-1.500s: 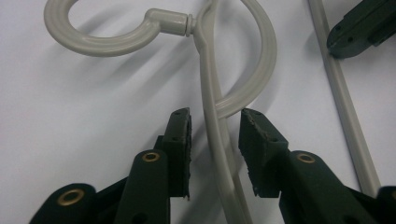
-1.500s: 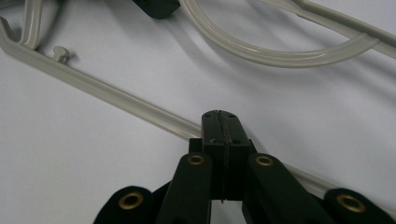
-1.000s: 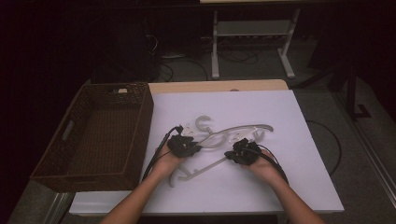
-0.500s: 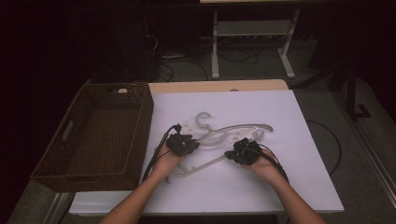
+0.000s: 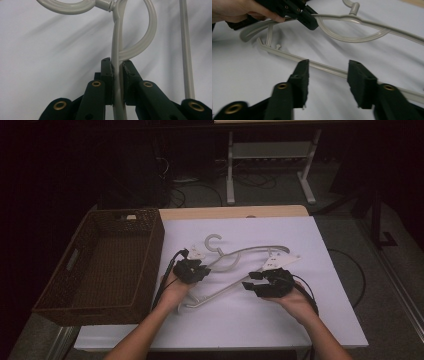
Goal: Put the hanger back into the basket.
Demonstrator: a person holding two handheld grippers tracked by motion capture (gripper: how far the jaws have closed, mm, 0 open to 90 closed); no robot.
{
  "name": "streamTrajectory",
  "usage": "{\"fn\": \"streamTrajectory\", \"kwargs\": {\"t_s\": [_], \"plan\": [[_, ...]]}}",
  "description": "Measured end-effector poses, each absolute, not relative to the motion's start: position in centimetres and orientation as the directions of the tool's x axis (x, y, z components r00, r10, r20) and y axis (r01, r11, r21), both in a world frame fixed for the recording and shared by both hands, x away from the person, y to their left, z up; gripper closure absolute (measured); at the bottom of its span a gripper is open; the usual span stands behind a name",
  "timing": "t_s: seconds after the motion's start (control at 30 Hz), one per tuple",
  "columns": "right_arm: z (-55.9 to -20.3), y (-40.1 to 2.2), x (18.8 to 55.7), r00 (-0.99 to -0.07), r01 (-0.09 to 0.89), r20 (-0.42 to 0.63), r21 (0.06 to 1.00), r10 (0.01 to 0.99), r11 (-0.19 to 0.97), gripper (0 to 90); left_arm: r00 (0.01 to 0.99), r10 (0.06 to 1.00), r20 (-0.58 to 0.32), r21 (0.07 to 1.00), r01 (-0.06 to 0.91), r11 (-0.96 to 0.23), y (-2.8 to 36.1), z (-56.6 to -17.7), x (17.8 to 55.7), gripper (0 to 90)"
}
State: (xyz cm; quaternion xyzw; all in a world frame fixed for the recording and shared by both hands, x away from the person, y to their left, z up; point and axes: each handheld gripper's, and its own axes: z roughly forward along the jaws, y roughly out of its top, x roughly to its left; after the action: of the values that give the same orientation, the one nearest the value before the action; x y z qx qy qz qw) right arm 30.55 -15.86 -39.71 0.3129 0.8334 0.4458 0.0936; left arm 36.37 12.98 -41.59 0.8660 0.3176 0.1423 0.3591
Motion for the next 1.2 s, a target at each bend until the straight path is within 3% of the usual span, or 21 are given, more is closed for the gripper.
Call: {"fn": "streamTrajectory", "kwargs": {"t_s": [0.2,0.43,0.9,1.2], "plan": [[-39.3,-17.9,29.1,-0.781,0.415,0.12,0.833,0.613,0.365,31.2,0.748,0.664,0.013,0.717,0.456,-0.528,13.0,-39.8,36.1,81.8],[-39.3,-20.1,27.5,-0.764,0.404,0.121,0.855,0.633,0.325,25.4,0.754,0.657,0.021,0.72,0.445,-0.533,13.5,-36.6,35.9,81.8],[-39.6,-22.2,26.3,-0.738,0.402,0.129,0.873,0.662,0.278,25.3,0.744,0.668,0.014,0.737,0.444,-0.51,16.0,-30.2,36.7,81.8],[-39.7,-22.2,26.4,-0.731,0.411,0.128,0.867,0.671,0.283,25.2,0.719,0.692,0.071,0.746,0.422,-0.515,19.4,-27.0,36.8,81.8]]}}
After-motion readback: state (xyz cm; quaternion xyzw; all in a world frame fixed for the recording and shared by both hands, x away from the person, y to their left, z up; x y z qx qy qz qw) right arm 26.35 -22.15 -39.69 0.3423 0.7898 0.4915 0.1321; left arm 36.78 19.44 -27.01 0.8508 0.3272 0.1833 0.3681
